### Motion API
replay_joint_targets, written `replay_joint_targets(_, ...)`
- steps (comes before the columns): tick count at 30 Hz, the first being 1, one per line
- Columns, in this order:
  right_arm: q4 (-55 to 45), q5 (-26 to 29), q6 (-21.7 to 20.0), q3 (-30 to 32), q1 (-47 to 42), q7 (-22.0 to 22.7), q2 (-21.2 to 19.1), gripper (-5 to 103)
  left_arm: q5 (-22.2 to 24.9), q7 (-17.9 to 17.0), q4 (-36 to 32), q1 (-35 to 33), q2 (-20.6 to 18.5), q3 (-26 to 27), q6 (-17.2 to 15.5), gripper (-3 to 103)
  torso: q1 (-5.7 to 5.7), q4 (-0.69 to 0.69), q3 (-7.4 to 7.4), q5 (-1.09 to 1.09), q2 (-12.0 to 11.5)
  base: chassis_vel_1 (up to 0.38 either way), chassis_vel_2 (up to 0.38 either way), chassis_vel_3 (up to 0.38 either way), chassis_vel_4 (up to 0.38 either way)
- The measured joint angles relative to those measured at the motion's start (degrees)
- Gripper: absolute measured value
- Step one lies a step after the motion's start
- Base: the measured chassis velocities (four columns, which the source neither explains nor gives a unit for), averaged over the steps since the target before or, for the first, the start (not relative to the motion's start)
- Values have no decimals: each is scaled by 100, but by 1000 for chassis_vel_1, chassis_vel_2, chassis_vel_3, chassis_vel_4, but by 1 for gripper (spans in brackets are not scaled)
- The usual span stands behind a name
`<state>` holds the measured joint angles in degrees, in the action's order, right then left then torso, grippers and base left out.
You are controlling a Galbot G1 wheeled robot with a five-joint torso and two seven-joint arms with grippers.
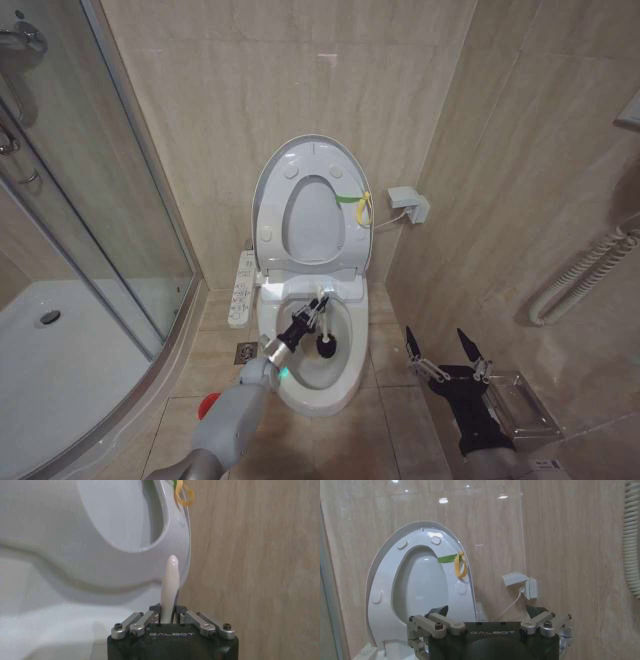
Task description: Open the toilet lid, clean the toilet bowl with a toilet brush, close the toilet lid, and flush.
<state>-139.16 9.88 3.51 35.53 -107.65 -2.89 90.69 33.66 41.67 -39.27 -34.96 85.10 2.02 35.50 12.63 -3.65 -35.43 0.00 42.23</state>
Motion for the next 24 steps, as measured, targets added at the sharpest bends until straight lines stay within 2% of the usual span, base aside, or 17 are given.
replay_joint_targets(2,0,0,0,1,0,2,0,100,-12,5,-10,8,-52,4,-5,18,1,4,-2,0,-1,0,0,0,0)
replay_joint_targets(4,0,0,0,0,0,0,0,100,-12,-10,-70,122,-153,-2,-25,18,1,-2,-2,-1,-1,0,0,0,0)
replay_joint_targets(8,0,0,0,0,0,1,0,100,-113,-32,-17,310,-230,2,-32,18,2,-3,-3,-1,-1,0,0,0,0)
replay_joint_targets(14,0,0,0,0,0,0,0,100,-132,-179,148,442,-57,97,30,18,2,-1,-3,-1,-2,0,0,0,0)
replay_joint_targets(17,0,0,0,0,0,0,0,100,-365,-250,268,464,71,77,66,18,2,-4,-2,-1,-1,0,0,0,0)
replay_joint_targets(21,0,0,0,1,0,1,0,100,-808,-154,699,499,-4,58,81,18,1,1,-1,-1,-1,0,0,0,0)
replay_joint_targets(23,0,0,0,0,0,-1,0,100,-828,-153,760,503,-30,83,82,18,0,0,1,2,0,0,0,0,0)
replay_joint_targets(24,0,0,0,0,0,-1,-1,100,-786,-161,774,483,-55,124,82,18,0,3,0,1,0,0,0,0,0)
